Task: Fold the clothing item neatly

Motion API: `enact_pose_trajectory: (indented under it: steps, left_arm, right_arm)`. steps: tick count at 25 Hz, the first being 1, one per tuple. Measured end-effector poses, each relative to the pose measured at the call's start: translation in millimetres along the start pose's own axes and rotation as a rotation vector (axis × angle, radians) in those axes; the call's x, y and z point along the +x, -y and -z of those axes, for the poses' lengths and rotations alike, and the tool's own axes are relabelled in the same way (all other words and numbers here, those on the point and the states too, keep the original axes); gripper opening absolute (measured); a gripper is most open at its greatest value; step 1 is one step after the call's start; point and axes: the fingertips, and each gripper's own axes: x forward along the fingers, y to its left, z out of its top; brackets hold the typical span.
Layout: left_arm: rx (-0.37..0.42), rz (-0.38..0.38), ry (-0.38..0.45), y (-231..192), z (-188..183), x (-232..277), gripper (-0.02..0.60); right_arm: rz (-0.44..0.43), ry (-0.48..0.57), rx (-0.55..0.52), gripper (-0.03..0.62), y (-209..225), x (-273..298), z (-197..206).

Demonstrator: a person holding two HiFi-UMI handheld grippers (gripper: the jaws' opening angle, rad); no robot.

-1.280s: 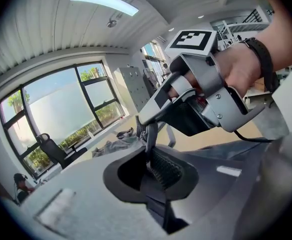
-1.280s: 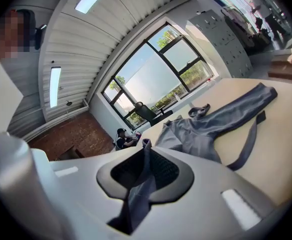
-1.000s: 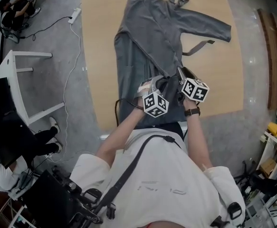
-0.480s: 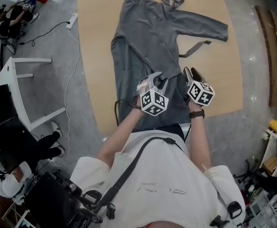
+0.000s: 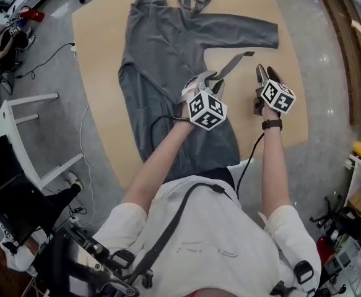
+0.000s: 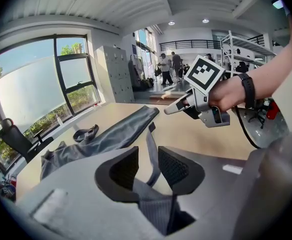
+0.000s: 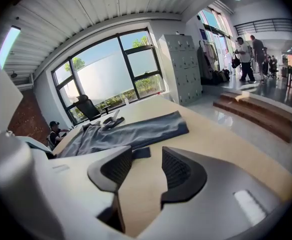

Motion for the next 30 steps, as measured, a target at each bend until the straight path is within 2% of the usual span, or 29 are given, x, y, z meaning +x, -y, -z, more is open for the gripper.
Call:
enact_pose_trajectory:
  steps: [2, 5, 6, 8, 10, 13, 15, 17, 21, 24, 25, 26, 27, 29, 30]
  left_arm:
    - [-0.035, 0.029, -0.026, -8.2, -12.2, 29.3, 0.129]
    - [-0.174, 0.067, -0.049, -40.5, -34.5, 73.1, 0.129]
    - [-0.19, 0.072, -0.043, -53.4, -46.3, 88.4, 0.129]
    - [-0.161, 0.081, -0.033, -75.4, -73.9, 122.6, 0.13]
    - [-0.089, 0.097, -0.027, -87.7, -101.4, 160.6, 0.13]
    - [0.013, 0.169, -0.029, -81.3, -130.3, 216.3, 0.143]
    - [0.059, 0.227, -0.04, -68.6, -139.2, 245.3, 0.144]
    - [0.099, 0.251, -0.044, -60.4, -144.9, 268.0, 0.143]
    - [0.157, 0.211, -0.026, -60.3, -157.6, 307.6, 0.143]
    - [0.195, 0.227, -0.071, -57.3, -152.7, 327.6, 0.141]
    - [0.199, 0.239, -0.088, -56.3, -149.2, 330.2, 0.131]
    - [0.19, 0.244, -0.092, -56.0, -145.7, 329.8, 0.009]
    - [0.172, 0.243, -0.086, -56.6, -141.7, 326.4, 0.008]
    - [0.123, 0.249, -0.055, -57.5, -135.5, 310.4, 0.006]
    - [0.09, 0.263, -0.027, -58.2, -136.1, 297.9, 0.006]
  right_arm:
    - [0.039, 0.012, 0.022, 0.195, 28.9, 17.9, -18.1]
    - [0.078, 0.018, 0.085, 0.205, 61.5, 49.0, -35.2]
    - [0.083, 0.018, 0.102, 0.211, 67.7, 58.4, -36.9]
    - [0.078, 0.019, 0.12, 0.218, 72.1, 75.3, -37.9]
    - [0.071, 0.026, 0.126, 0.228, 70.9, 88.2, -38.3]
    - [0.13, 0.034, 0.122, 0.241, 79.3, 95.1, -37.2]
    - [0.144, 0.035, 0.134, 0.255, 83.7, 98.8, -36.1]
    - [0.138, 0.039, 0.141, 0.246, 85.4, 101.9, -37.6]
    - [0.166, 0.017, 0.099, 0.227, 86.7, 106.6, -39.2]
    - [0.198, -0.06, 0.025, 0.2, 84.0, 114.1, -33.4]
    - [0.21, -0.082, -0.005, 0.175, 84.3, 117.4, -33.6]
    - [0.216, -0.098, -0.029, 0.14, 84.2, 119.9, -33.6]
    - [0.211, -0.106, -0.04, 0.126, 82.5, 120.9, -32.5]
    - [0.169, -0.095, -0.014, 0.017, 74.0, 116.1, -31.9]
    - [0.146, -0.072, 0.004, 0.017, 68.0, 109.7, -35.6]
